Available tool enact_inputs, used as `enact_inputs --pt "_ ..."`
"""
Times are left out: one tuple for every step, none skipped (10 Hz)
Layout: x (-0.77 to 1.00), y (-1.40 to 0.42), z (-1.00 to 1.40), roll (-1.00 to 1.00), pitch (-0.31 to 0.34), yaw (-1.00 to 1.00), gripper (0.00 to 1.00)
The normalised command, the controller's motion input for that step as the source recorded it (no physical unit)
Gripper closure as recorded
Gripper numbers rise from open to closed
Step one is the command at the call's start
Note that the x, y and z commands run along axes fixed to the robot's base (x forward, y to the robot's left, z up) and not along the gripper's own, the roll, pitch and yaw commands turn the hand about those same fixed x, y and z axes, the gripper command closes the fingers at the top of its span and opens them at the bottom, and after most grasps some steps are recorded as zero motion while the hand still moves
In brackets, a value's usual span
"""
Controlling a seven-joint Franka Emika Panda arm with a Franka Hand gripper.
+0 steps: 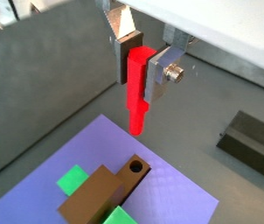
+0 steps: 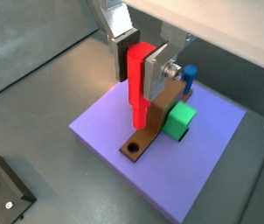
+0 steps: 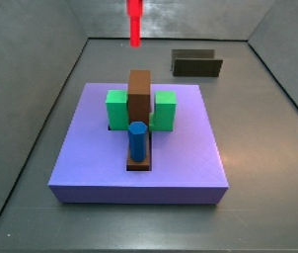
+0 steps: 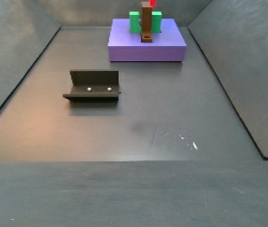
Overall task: Pick up the red object. Move up. Move to above the board. Insert the red object.
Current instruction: Insert the red object.
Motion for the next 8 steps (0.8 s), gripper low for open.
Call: enact_inputs --pt "-0.26 0.07 -0.64 0.00 -0.307 -0.04 1.00" --pt "-0.23 0.00 -0.68 0.04 -0.284 -0.06 1.00" --pt "0.09 0.00 -0.65 0.08 -0.091 -0.15 1.00" --pt "0.35 0.00 -0.55 0.05 0.033 -0.23 1.00" --pt "0.39 0.00 -0.38 0.03 0.089 -0.24 1.00" --pt "0.41 0.00 -0.10 0.01 0.093 -0.05 1.00" --pt "0.42 0.00 -0.04 0.00 0.084 0.00 1.00" --pt "0.26 0.00 -0.15 0.02 0.039 0.00 1.00"
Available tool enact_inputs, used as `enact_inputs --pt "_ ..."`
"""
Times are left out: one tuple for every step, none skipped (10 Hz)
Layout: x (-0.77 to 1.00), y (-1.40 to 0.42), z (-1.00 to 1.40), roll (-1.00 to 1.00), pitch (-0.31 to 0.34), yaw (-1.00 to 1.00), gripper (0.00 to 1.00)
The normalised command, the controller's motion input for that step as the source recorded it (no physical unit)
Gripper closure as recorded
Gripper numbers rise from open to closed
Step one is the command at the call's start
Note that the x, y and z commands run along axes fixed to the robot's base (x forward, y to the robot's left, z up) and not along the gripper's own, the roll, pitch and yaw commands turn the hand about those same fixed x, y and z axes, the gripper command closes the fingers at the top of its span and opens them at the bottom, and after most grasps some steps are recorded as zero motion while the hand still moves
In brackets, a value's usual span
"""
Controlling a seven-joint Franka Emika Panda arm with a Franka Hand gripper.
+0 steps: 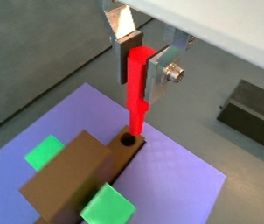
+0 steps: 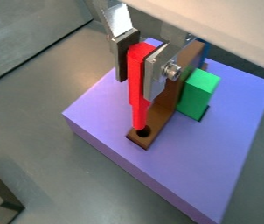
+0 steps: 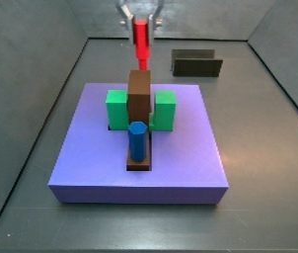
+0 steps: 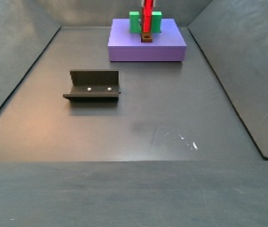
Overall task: Pick up the red object. Move up. Move to above the board. Insert the red object.
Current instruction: Insert the red object.
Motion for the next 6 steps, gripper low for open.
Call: enact_inputs --pt "0.01 0.00 -0.18 0.03 0.009 0.00 1.00" --pt "-0.16 0.00 -0.12 0.00 0.000 0.00 1.00" --pt "-0.03 0.00 -0.11 0.00 0.000 0.00 1.00" --pt "-0.01 0.00 -0.12 0.00 -0.003 0.00 1.00" --pt "0.00 -0.02 -0.15 -0.01 -0.021 0.00 1.00" --pt "0.01 -0.01 -0.18 -0.01 -0.009 0.00 1.00"
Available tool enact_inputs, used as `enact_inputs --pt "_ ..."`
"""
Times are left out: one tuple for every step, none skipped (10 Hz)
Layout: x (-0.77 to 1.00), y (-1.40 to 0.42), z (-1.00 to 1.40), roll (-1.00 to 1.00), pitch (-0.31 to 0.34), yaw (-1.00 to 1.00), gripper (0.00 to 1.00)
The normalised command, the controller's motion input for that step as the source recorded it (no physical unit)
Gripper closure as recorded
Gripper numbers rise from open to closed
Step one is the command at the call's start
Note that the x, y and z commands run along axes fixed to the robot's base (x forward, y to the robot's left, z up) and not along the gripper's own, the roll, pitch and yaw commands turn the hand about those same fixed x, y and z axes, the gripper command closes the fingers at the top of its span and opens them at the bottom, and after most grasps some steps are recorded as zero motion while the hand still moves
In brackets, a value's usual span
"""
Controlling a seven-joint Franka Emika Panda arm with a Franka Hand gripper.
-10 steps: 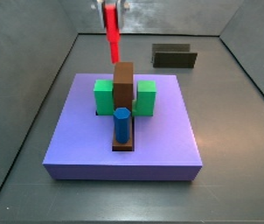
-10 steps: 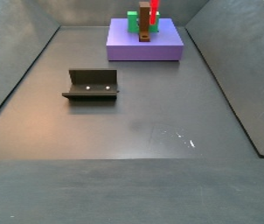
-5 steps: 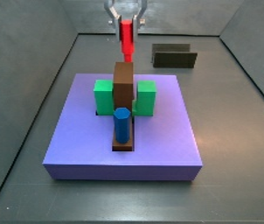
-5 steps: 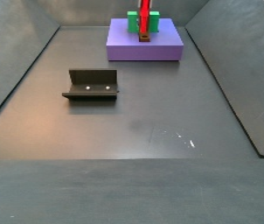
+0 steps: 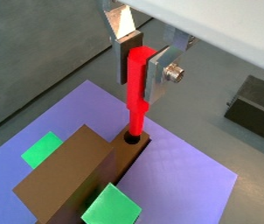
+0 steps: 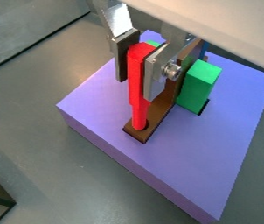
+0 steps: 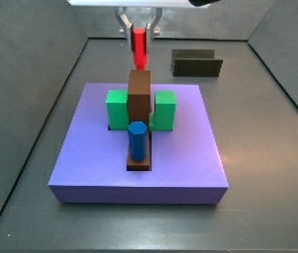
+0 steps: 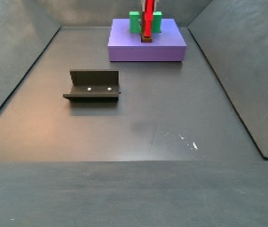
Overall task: Pick up the red object. Move up. Move to above the board. Insert the red object.
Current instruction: Insert the red object.
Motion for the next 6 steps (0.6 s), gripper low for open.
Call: enact_inputs --pt "0.00 -0.03 -0.22 -0.02 -0.037 0.00 1.00" --pt "0.00 -0.07 -0.21 -0.05 -0.034 0.00 1.00" --pt "0.00 -0.06 -0.20 -0.05 -0.043 0.00 1.00" --pt "0.00 -0.04 -0.18 -0.04 -0.026 0.00 1.00" --pt "0.00 -0.07 -0.07 -0.02 -0.013 0.00 1.00" --pt "0.00 -0.11 0.00 0.00 0.000 0.00 1.00"
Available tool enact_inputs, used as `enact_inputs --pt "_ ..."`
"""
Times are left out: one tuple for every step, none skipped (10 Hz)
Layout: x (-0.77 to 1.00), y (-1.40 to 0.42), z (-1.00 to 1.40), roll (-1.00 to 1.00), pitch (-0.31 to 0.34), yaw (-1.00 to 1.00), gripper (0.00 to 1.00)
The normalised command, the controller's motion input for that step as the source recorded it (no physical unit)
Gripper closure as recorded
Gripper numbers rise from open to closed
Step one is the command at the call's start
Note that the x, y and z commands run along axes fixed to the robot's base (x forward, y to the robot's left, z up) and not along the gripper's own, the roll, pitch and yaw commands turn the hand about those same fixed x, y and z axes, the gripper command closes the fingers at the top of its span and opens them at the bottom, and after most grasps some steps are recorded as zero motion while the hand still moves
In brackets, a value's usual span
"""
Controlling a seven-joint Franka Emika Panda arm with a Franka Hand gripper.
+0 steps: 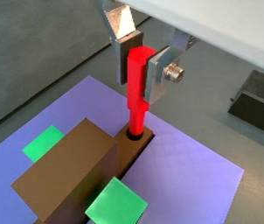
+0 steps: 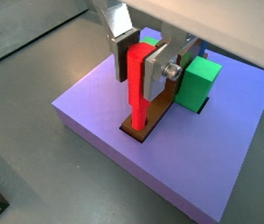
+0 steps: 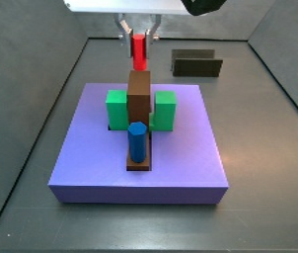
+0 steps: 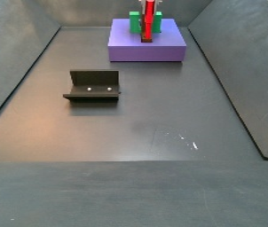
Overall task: Pick up the red object. Move up. Move to above the board. Insert the red object.
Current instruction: Insert the red object.
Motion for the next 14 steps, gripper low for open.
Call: enact_inputs --pt "0.00 -0.12 0.00 0.00 0.000 0.00 1.00" --pt "0.00 -0.09 -0.01 0.00 0.000 0.00 1.00" --pt "0.00 -0.06 -0.01 0.00 0.000 0.00 1.00" --pt "0.00 0.00 -0.12 0.00 0.000 0.00 1.00" --pt "0.00 0.05 -0.26 0.05 -0.001 0.00 1.00" --pt "0.00 0.09 -0.29 0.06 0.000 0.00 1.00" --pt "0.08 0.11 -0.32 0.08 0.000 0.04 1.00" --pt "0.05 0.08 -0.30 0.08 0.000 0.03 1.00" --pt "0.08 0.05 -0.30 0.10 0.000 0.05 1.00" --pt "0.07 0.02 -0.26 0.08 0.000 0.06 1.00" --pt "0.00 0.00 -0.26 0.10 0.000 0.07 1.00" --pt "-0.02 0.00 -0.25 0.08 0.000 0.03 1.00" --pt "-0.07 0.00 -0.25 0.11 0.000 0.04 1.00" --pt "0.00 -0.01 -0.23 0.17 0.000 0.13 1.00"
